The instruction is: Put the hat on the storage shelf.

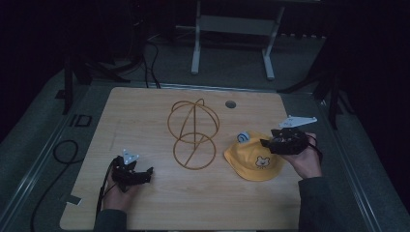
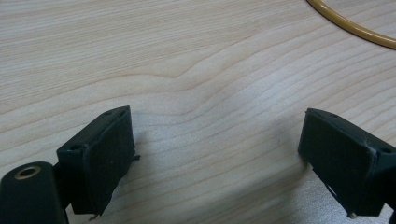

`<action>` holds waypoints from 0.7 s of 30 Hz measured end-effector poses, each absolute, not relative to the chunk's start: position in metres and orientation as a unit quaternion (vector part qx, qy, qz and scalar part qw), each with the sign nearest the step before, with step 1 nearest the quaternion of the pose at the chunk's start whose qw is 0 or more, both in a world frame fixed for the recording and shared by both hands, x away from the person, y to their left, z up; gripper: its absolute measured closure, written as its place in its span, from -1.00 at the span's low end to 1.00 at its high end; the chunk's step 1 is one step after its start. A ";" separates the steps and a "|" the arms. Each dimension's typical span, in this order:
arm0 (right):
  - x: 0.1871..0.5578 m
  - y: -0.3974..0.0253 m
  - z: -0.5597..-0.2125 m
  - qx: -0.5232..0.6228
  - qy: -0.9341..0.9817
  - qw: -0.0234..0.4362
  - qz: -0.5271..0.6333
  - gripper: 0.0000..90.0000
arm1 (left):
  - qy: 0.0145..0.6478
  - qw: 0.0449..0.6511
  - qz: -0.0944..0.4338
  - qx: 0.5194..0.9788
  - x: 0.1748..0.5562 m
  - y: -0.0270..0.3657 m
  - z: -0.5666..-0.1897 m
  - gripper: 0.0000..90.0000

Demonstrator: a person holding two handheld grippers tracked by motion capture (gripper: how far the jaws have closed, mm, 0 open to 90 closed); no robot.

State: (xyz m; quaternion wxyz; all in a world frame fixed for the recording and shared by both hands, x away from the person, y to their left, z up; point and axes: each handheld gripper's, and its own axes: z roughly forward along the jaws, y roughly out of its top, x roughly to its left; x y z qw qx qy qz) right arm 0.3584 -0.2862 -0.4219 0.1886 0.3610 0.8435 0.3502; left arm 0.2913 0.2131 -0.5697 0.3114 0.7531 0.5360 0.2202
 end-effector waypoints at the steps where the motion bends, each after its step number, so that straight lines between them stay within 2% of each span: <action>1: 0.360 -0.284 -0.423 0.358 0.846 0.188 0.347 -0.12 | 0.536 0.311 0.220 0.753 0.291 0.213 -0.570 -0.77; 14: 0.376 -0.275 -0.434 0.350 0.867 0.172 0.309 -0.12 | 0.536 0.311 0.220 0.753 0.291 0.213 -0.570 -0.77; 19: 0.379 -0.274 -0.438 0.349 0.872 0.161 0.303 -0.04 | 0.537 0.311 0.220 0.753 0.291 0.213 -0.570 -0.77; 21: 0.381 -0.274 -0.439 0.342 0.877 0.157 0.299 0.07 | 0.537 0.311 0.220 0.753 0.291 0.213 -0.570 -0.77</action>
